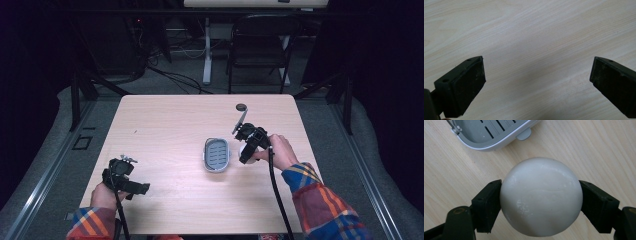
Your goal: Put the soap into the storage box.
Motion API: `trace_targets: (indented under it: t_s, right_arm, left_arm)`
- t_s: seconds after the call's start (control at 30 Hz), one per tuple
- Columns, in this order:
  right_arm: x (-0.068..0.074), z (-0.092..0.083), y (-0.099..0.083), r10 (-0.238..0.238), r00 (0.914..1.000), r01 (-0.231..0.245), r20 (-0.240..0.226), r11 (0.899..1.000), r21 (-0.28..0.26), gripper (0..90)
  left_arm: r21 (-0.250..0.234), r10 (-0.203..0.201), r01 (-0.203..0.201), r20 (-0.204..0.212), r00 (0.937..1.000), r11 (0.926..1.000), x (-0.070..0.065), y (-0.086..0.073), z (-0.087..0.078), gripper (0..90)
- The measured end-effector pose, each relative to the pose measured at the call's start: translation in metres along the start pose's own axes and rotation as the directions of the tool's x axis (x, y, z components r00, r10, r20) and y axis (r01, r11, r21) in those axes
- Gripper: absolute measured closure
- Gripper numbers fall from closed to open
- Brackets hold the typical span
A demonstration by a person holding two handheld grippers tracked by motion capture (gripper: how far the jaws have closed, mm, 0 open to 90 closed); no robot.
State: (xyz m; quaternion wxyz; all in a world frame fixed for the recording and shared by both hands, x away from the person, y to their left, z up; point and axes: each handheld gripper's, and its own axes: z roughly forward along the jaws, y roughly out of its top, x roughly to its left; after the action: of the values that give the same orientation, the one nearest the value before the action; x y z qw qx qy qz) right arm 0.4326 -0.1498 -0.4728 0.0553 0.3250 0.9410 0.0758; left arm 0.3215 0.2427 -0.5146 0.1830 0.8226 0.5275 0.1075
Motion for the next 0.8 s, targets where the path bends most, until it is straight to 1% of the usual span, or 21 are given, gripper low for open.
trace_targets:
  t_s: [0.07, 0.1, 0.13, 0.17, 0.2, 0.23, 0.3, 0.33, 0.53, 0.57, 0.63, 0.7, 0.77, 0.8]
  right_arm:
    - [0.000, 0.000, 0.002, -0.004, 1.0000, 0.004, 0.003, 1.000, -0.002, 22.5]
    - [0.000, -0.002, 0.005, -0.017, 0.9998, 0.017, 0.012, 1.000, 0.012, 22.5]
    - [0.000, -0.002, 0.005, -0.017, 0.9998, 0.017, 0.012, 1.000, 0.012, 22.5]
    - [0.001, -0.002, 0.006, -0.013, 0.9999, 0.013, 0.004, 1.000, 0.005, 22.5]
    - [0.001, -0.002, 0.006, -0.013, 0.9999, 0.013, 0.004, 1.000, 0.005, 22.5]
    - [0.001, -0.002, 0.007, -0.014, 0.9999, 0.014, 0.005, 1.000, -0.006, 22.5]
    - [0.001, -0.004, 0.009, -0.025, 0.9997, 0.024, 0.009, 1.000, 0.011, 22.5]
    - [0.001, -0.004, 0.010, -0.021, 0.9997, 0.021, 0.008, 1.000, 0.001, 22.5]
    - [0.003, -0.005, 0.018, -0.032, 0.9995, 0.032, 0.006, 0.999, 0.005, 22.5]
    - [0.004, -0.004, 0.019, -0.030, 0.9995, 0.030, 0.006, 1.000, -0.003, 22.5]
    - [0.004, -0.005, 0.022, -0.043, 0.9991, 0.042, 0.007, 0.999, 0.006, 22.5]
    - [0.006, -0.004, 0.025, -0.041, 0.9991, 0.041, 0.004, 0.999, -0.001, 22.5]
    - [0.006, -0.005, 0.029, -0.049, 0.9988, 0.049, 0.004, 0.999, 0.013, 22.5]
    - [0.008, -0.004, 0.030, -0.041, 0.9992, 0.041, 0.000, 0.999, -0.001, 22.5]
  left_arm:
    - [0.003, 0.001, -0.001, 0.001, 1.0000, 1.0000, 0.000, 0.000, 0.000, 0.0]
    - [0.001, 0.002, -0.002, 0.000, 1.0000, 1.0000, 0.000, 0.000, 0.000, 0.0]
    - [0.001, 0.002, -0.002, 0.000, 1.0000, 1.0000, 0.000, 0.000, 0.000, 0.0]
    - [0.003, 0.004, -0.004, 0.002, 1.0000, 1.0000, 0.000, 0.000, 0.000, 0.0]
    - [0.003, 0.004, -0.004, 0.002, 1.0000, 1.0000, 0.000, 0.000, 0.000, 0.0]
    - [0.004, 0.004, -0.004, 0.002, 1.0000, 1.0000, 0.000, 0.000, 0.000, 0.0]
    - [0.003, 0.004, -0.004, 0.001, 1.0000, 1.0000, 0.000, 0.000, 0.000, 0.0]
    - [0.003, 0.005, -0.005, 0.001, 1.0000, 1.0000, 0.000, 0.000, 0.000, 0.0]
    - [0.004, 0.007, -0.007, 0.001, 1.0000, 1.0000, 0.000, 0.000, 0.000, 0.0]
    - [0.004, 0.008, -0.008, 0.001, 1.0000, 1.0000, 0.000, 0.000, 0.000, 0.0]
    - [0.004, 0.008, -0.008, 0.002, 1.0000, 1.0000, 0.000, 0.000, 0.000, 0.0]
    - [0.004, 0.008, -0.008, 0.002, 1.0000, 1.0000, 0.000, 0.000, 0.000, 0.0]
    - [0.004, 0.008, -0.008, 0.002, 1.0000, 1.0000, 0.000, 0.000, 0.000, 0.0]
    - [0.004, 0.007, -0.007, 0.002, 1.0000, 1.0000, 0.000, 0.000, 0.000, 0.0]
